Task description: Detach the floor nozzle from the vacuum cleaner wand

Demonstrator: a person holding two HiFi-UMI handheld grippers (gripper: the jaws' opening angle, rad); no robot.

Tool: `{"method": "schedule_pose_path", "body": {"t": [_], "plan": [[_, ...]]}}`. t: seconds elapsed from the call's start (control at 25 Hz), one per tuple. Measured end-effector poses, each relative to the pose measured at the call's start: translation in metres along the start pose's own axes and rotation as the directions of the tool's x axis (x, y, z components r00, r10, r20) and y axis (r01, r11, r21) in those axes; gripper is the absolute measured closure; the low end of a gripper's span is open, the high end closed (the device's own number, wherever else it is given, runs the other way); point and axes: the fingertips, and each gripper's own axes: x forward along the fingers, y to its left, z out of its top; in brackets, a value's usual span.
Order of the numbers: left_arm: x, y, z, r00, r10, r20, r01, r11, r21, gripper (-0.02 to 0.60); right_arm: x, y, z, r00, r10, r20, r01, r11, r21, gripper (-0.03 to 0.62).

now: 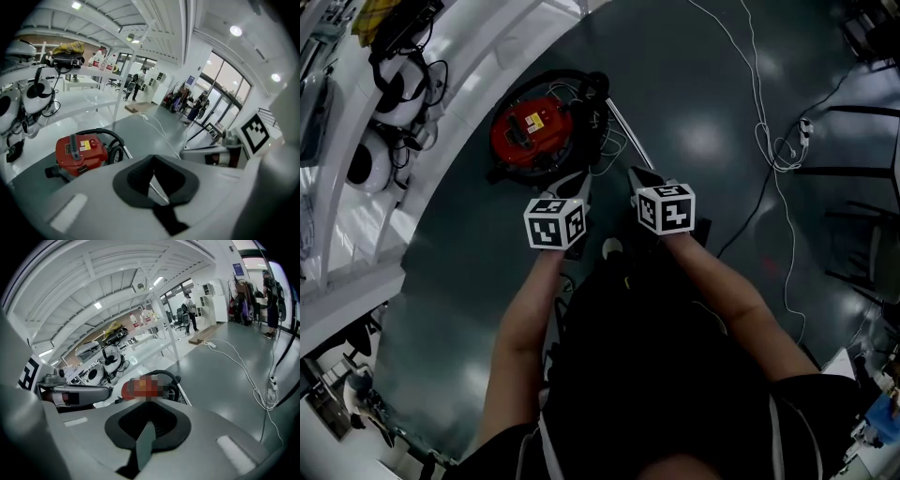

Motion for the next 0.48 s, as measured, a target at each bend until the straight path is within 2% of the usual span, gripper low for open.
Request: {"method": "schedule_pose_path", "body": {"t": [0.16, 0.32, 0.48], "plan": [[0.022, 0.001, 0.003, 0.999, 0.018, -0.032, -0.018, 1.000, -0.007, 0.574, 0.013, -0.017, 0.007, 1.000, 0.006, -0.028, -0.005, 1.000, 0.019, 0.599], [0.041, 0.005, 0.014, 0.999, 0.024, -0.023, -0.025, 0.999, -0.048, 0.574, 0.027, -0.030, 0.015, 0.999, 0.017, -0.052, -0.015, 0.999, 0.028, 0.597], [0.068, 0.007, 0.021, 0.999, 0.042, -0.034, -0.043, 0.998, -0.045, 0.574, 0.042, -0.046, 0.020, 0.997, 0.031, -0.076, -0.030, 0.999, 0.022, 0.597]]}}
